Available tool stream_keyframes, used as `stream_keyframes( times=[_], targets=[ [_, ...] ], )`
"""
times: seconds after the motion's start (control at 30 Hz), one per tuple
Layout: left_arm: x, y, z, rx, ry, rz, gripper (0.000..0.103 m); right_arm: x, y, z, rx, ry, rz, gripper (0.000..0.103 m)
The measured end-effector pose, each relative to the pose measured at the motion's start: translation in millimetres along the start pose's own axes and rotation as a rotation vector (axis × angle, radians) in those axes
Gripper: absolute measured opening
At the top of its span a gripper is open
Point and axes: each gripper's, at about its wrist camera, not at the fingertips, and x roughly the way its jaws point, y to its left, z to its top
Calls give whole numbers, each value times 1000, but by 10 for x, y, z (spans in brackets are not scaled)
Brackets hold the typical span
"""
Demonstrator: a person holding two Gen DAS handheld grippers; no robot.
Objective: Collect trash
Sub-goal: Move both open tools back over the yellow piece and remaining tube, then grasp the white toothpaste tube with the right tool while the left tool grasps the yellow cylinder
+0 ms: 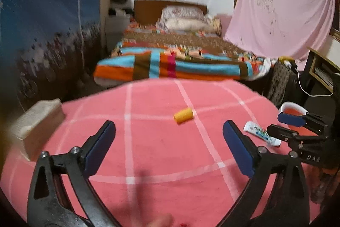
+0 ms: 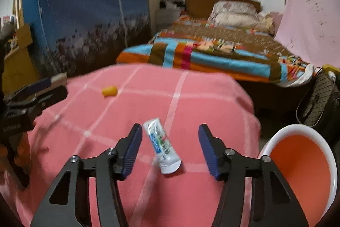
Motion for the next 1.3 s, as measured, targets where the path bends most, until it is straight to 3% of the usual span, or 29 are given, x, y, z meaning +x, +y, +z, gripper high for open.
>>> stream_keyframes(
  times=[0.2,0.33,0.57,0.73,1.0,1.13,1.3],
  targets=[
    [272,13,39,5,127,-31,62,182,62,-49,-40,118,13,34],
    [430,-22,71,31,184,-50,55,235,91,-15,-70,130,14,21],
    [710,-93,126,9,272,-66,42,306,-49,87,1,120,62,16],
    [736,-143,165,-61,262,-85,33,278,-92,103,33,99,57,16],
    [843,-178,221,-140,277,-3,13,240,-117,117,51,74,33,16],
    [833,-210,216,-141,276,12,13,237,-119,113,64,69,42,16],
    [704,-276,193,-129,239,-21,13,175,-129,98,67,40,38,16]
  ],
)
